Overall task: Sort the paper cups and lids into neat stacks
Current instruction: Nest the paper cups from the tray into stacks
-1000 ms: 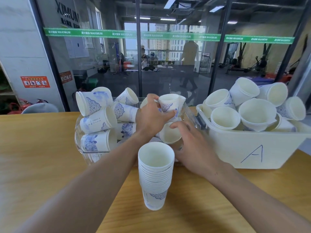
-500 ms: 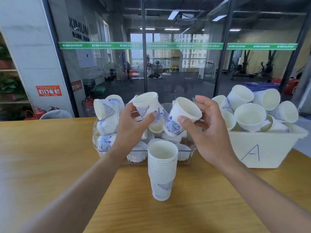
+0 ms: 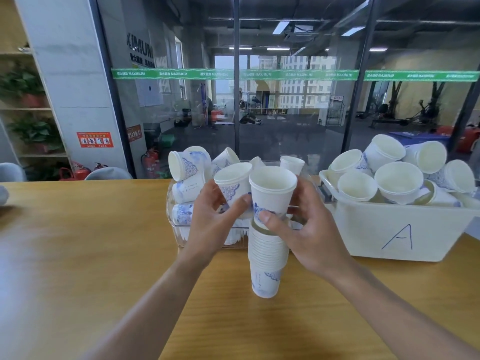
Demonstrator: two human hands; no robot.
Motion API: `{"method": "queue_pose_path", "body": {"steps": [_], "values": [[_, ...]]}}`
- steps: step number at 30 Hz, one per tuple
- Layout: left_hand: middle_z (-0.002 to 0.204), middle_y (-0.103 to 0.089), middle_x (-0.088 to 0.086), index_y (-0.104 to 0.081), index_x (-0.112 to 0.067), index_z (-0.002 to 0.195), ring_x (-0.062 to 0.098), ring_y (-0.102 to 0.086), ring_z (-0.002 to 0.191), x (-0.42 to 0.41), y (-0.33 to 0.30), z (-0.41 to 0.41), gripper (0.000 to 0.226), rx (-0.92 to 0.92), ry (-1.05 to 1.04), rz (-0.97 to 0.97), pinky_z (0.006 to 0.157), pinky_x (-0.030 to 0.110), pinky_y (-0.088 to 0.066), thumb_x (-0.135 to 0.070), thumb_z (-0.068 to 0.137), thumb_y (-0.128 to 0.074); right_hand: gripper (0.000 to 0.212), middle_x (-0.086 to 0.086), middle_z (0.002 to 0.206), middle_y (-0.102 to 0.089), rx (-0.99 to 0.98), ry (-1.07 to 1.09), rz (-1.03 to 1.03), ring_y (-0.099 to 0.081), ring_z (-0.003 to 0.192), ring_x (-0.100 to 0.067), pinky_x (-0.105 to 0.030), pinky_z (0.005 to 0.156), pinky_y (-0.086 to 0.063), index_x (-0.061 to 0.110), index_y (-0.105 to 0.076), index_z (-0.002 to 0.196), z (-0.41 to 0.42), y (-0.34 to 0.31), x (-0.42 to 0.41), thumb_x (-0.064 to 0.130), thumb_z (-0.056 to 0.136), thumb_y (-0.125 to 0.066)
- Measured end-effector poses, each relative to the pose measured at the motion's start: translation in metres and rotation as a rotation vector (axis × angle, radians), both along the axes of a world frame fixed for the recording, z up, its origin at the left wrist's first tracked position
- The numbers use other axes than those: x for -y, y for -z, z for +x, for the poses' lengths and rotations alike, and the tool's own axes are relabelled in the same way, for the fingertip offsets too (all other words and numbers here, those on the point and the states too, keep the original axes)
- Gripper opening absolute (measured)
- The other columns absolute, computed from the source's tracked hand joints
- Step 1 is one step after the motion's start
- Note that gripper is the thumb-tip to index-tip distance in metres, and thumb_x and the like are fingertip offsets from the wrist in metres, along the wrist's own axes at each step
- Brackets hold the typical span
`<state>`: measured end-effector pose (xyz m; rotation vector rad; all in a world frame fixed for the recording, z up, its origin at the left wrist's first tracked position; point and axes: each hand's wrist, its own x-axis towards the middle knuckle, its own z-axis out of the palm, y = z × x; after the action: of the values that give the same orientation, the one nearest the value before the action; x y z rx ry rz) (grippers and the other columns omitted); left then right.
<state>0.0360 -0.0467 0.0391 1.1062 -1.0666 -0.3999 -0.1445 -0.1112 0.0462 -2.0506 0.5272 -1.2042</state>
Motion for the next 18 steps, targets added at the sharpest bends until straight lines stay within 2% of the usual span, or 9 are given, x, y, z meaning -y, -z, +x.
{"method": "queue_pose_path", "body": {"steps": [3,8,13,18], "values": [[0.122,-0.074,-0.012,-0.061,-0.025,0.13,0.006,-0.068,0.116,0.0,-0.002,-0.002,0.047,0.004,-0.013,-0.012,0.089,0.023,-0.056,-0.02,0.089,-0.081,0.064,0.024,0.128,-0.064,0.023,0.0,0.008,-0.063,0.12,-0.005,-0.041,0.101,-0.055,0.042,-0.047,0.138,0.001,0.001,-0.002,0.041,0.084,-0.083],[0.124,-0.074,-0.005,-0.06,-0.02,0.131,0.011,-0.069,0.117,0.001,-0.014,0.0,0.049,-0.04,-0.033,-0.067,0.098,0.033,-0.056,-0.024,0.087,-0.081,0.068,0.025,0.128,-0.064,-0.015,0.007,0.014,-0.063,0.12,-0.004,-0.037,0.1,-0.055,0.041,-0.048,0.139,-0.002,0.008,-0.003,0.044,0.081,-0.083],[0.118,-0.076,-0.003,-0.062,-0.017,0.128,0.012,-0.071,0.112,-0.003,-0.03,-0.008,0.042,-0.062,-0.005,-0.126,0.089,0.027,-0.057,-0.017,0.09,-0.079,0.063,0.022,0.128,-0.067,-0.04,-0.012,0.079,-0.063,0.12,-0.003,-0.038,0.102,-0.053,0.041,-0.051,0.136,-0.004,0.021,-0.006,0.045,0.082,-0.083],[0.117,-0.076,-0.004,-0.061,-0.015,0.13,0.012,-0.071,0.112,-0.006,-0.037,-0.016,0.056,-0.068,-0.014,-0.17,0.089,0.026,-0.056,-0.031,0.08,-0.081,0.052,0.023,0.124,-0.069,-0.04,-0.019,0.126,-0.064,0.119,-0.002,-0.037,0.103,-0.054,0.044,-0.057,0.127,-0.004,0.027,-0.01,0.04,0.083,-0.084]]}}
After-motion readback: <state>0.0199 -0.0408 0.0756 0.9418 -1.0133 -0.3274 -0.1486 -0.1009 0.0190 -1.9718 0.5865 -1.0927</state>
